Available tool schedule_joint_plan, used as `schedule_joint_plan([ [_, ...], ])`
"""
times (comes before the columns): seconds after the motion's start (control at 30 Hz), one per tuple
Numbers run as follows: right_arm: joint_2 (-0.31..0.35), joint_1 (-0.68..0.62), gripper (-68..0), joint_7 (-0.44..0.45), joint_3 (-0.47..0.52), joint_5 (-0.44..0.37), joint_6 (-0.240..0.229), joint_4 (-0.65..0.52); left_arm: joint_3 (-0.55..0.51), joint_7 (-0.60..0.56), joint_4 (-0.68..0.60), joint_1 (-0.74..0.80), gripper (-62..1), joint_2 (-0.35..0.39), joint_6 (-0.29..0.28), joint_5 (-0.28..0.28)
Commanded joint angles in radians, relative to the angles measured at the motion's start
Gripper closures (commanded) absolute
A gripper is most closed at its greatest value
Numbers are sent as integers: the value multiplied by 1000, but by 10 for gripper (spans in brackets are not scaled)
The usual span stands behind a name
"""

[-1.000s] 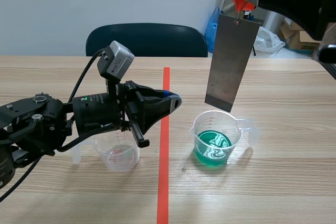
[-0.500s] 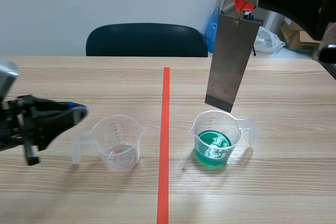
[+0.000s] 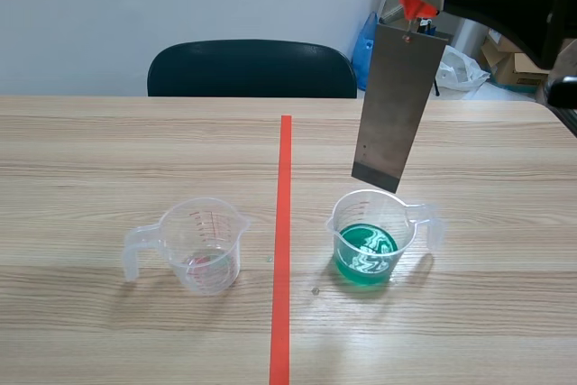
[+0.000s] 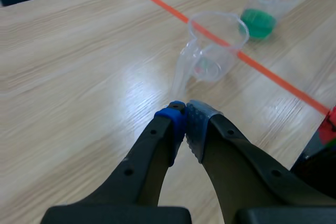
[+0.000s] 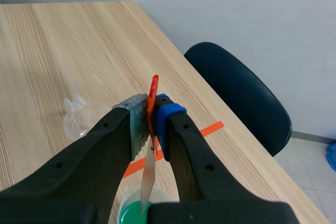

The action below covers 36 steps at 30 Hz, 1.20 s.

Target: Do the redox reaction experiment

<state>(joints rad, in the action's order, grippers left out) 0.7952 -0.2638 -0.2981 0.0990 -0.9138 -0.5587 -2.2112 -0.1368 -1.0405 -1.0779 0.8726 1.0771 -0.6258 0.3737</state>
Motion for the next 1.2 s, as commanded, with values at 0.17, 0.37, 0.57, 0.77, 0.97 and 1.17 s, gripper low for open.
schedule_joint_plan([
  [0.17,14,12,-6,12,10,-13,4,-5,-211,-184,-20,256,-30,-190,159,-170],
  [0.37,14,12,-6,12,10,-13,4,-5,-336,-306,-47,407,-123,-316,275,-306],
  [0.57,14,12,-6,12,10,-14,4,-5,-388,-332,-89,444,-242,-366,324,-334],
  [0.77,14,12,-6,12,10,-13,3,-5,-403,-325,-108,444,-515,-399,325,-333],
  [0.97,14,12,-6,12,10,-14,3,-5,-403,-324,-108,444,-623,-415,327,-304],
  [1.17,14,12,-6,15,10,-14,3,-5,-403,-322,-108,444,-623,-415,328,-304],
])
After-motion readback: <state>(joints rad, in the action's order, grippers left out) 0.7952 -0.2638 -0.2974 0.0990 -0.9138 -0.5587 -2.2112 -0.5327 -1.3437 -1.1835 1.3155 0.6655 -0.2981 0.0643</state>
